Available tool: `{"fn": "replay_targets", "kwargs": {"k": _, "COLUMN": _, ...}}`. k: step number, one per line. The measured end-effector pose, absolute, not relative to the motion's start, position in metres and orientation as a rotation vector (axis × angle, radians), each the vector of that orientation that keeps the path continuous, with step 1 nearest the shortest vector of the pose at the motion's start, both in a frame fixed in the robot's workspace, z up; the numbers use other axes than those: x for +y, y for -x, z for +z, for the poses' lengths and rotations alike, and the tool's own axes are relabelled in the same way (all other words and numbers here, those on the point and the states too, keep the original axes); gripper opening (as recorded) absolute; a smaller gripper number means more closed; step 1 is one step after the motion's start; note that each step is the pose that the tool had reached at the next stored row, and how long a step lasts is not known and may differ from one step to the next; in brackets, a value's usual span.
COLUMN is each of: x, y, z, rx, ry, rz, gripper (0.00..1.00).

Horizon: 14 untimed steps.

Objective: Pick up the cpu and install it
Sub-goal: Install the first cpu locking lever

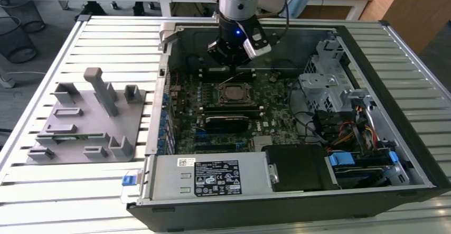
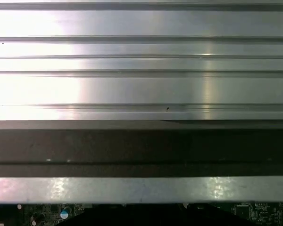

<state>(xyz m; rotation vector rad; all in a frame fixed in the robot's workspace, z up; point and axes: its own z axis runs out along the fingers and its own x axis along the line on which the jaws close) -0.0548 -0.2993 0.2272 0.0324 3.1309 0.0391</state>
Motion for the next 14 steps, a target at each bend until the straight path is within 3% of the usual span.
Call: {"fn": "replay_targets", "kwargs": {"k": 14, "x": -0.2946, "y": 0.0474, "z": 0.2210, "rx": 3.131, "ry": -0.031, "rz": 0.039, "gripper": 0.11}}
